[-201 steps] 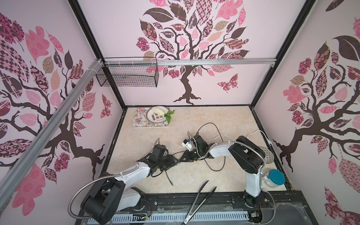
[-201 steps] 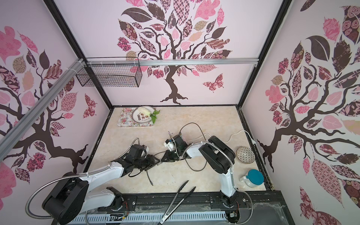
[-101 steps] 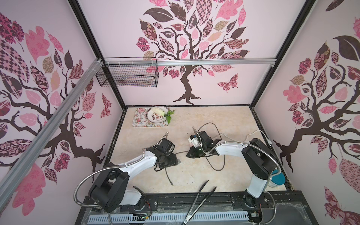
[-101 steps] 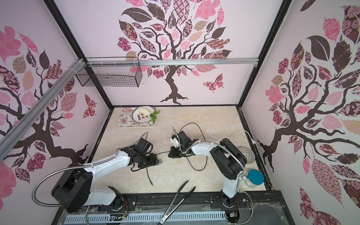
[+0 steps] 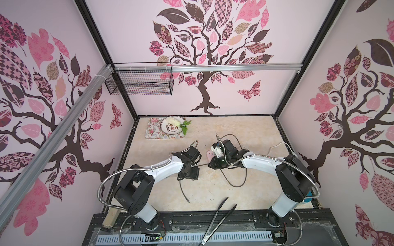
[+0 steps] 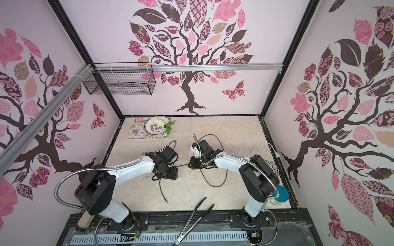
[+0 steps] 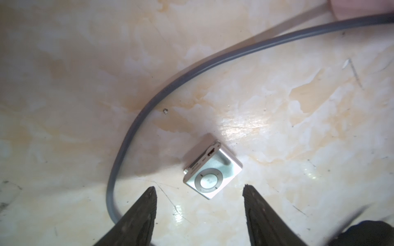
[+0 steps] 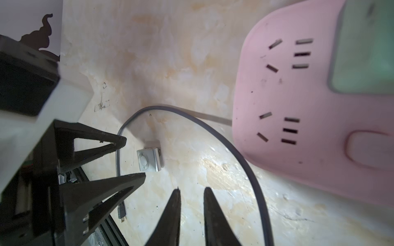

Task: Charge mp3
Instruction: Pick up the MP3 player from the center of the board.

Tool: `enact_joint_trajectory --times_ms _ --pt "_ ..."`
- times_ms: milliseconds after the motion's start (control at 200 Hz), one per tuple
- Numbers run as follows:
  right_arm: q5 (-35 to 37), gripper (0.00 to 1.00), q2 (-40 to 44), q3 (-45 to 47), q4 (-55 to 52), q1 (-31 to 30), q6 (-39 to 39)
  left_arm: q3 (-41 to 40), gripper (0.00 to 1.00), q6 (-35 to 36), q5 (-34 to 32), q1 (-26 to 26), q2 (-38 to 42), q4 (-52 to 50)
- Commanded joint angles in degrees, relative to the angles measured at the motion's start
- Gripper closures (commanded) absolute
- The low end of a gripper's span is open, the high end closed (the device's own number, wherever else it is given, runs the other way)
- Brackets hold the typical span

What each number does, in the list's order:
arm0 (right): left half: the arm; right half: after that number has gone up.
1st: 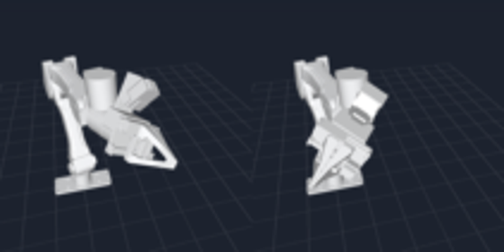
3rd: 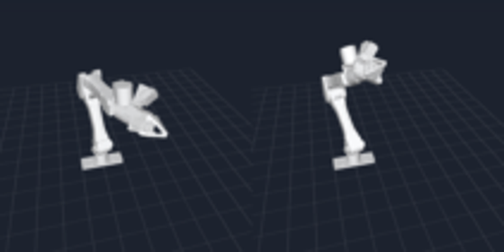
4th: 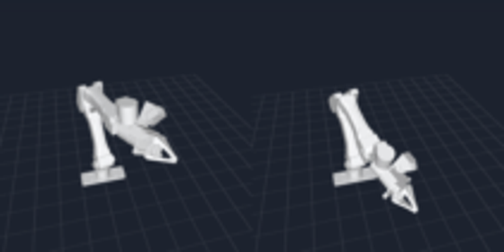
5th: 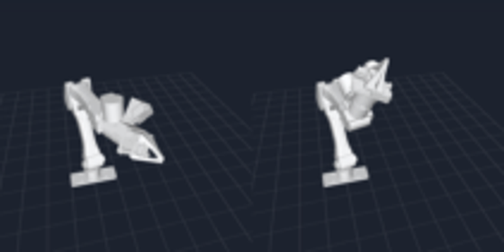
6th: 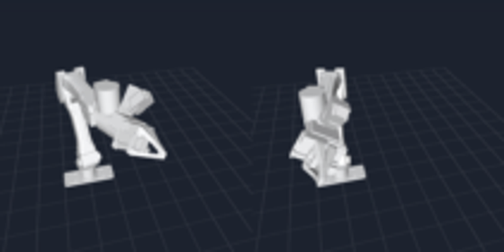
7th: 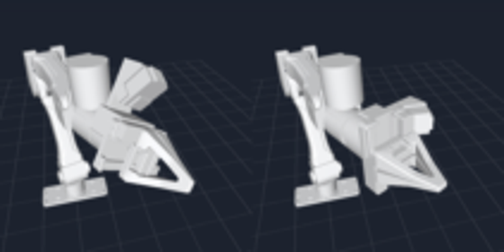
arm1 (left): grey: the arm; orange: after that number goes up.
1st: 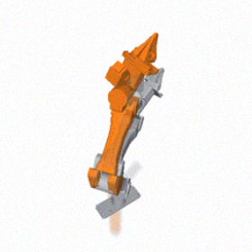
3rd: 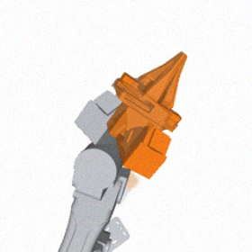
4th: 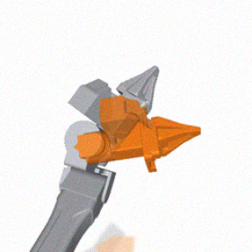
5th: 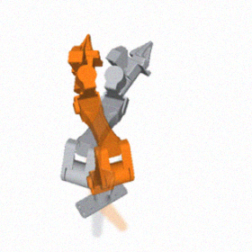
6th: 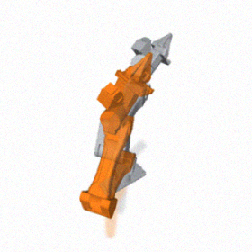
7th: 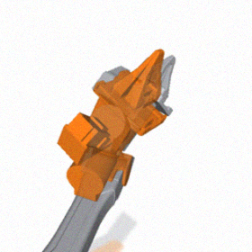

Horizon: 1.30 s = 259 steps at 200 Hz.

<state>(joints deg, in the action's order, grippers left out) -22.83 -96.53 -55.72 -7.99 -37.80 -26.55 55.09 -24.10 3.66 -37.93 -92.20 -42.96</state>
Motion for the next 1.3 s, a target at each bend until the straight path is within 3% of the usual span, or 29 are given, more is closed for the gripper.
enact_joint_trajectory --times_ms 0,265,600,840,1291 --pt "0.92 0.76 3.08 -0.06 -0.87 -0.10 0.70 3.48 0.34 10.01 -1.65 -0.45 -1.27 -4.71" --pt "1.32 0.76 3.64 -0.17 -1.33 -0.12 0.54 2.36 0.36 17.29 3.81 -1.68 -1.09 -0.92" --pt "1.21 0.76 4.49 0.57 -1.46 -0.13 0.09 1.19 0.38 21.93 1.09 -2.59 -3.03 3.99" --pt "1.92 0.76 5.01 0.34 -3.31 -0.16 -0.09 1.24 0.41 24.01 -1.02 -2.67 -6.09 2.27" --pt "-0.85 0.69 4.86 0.18 -3.72 -0.16 0.21 0.09 0.58 24.56 -4.92 -6.57 -6.21 1.87"
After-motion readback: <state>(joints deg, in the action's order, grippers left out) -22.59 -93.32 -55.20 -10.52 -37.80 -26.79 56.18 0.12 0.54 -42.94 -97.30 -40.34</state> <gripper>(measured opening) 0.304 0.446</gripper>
